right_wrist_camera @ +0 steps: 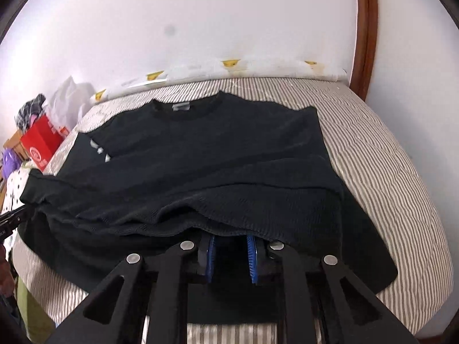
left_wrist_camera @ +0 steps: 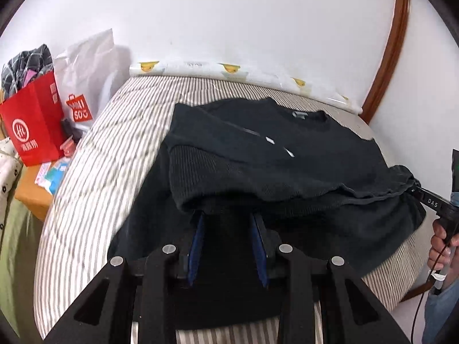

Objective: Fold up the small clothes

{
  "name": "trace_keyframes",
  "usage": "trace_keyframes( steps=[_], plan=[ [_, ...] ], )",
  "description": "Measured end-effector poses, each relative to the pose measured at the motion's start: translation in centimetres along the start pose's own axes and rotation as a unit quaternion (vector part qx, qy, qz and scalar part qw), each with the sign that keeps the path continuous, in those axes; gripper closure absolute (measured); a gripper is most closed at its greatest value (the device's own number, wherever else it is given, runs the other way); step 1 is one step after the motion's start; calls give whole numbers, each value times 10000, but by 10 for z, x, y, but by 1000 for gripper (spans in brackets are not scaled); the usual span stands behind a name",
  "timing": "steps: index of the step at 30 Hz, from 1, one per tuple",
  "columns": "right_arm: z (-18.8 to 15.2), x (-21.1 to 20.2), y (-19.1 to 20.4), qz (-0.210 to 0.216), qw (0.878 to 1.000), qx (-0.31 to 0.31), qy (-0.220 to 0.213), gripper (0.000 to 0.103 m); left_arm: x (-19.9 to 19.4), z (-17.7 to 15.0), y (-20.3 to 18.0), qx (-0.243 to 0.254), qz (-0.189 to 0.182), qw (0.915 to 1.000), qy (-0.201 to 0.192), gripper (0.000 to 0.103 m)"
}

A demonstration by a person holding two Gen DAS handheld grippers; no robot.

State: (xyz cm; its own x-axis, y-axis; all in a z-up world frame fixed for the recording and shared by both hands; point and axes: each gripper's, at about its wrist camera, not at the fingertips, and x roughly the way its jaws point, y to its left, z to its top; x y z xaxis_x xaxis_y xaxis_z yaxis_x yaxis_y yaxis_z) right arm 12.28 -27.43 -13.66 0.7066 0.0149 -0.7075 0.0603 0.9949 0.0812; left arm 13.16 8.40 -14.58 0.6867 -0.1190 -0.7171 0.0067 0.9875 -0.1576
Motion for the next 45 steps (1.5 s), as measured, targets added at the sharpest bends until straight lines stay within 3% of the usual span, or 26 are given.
trace_keyframes(
  steps=[5,10,15,17,23,25,30,40,45],
  plan=[
    [25,22,-9,-36,9999,128,47,86,26,29,5,-19,20,10000,-41,73],
    [48,58,-31,-317,9977,453,383,86,48,54,15,-175,-65,9998,72,73],
    [65,52,-53,-613,9962,604,158,81,44,68,26,-276,-267,9993,-24,67],
    [69,52,-59,-507,9962,687,179,79,41,71,30,-336,-363,9987,-122,66],
    [72,61,-54,-184,9985,361,365,55,31,74,46,-397,-459,9979,-224,59],
    [72,68,-49,-185,9986,209,439,54,31,72,54,-422,-505,9976,-198,47],
    [76,87,-48,-89,9979,149,620,54,38,65,56,1,-498,9988,34,47],
    [79,101,-46,-97,9972,40,746,54,24,56,66,108,-1038,9944,-158,47],
    [81,105,-43,-100,9969,-10,774,54,40,54,55,368,-635,9973,52,47]
  ],
)
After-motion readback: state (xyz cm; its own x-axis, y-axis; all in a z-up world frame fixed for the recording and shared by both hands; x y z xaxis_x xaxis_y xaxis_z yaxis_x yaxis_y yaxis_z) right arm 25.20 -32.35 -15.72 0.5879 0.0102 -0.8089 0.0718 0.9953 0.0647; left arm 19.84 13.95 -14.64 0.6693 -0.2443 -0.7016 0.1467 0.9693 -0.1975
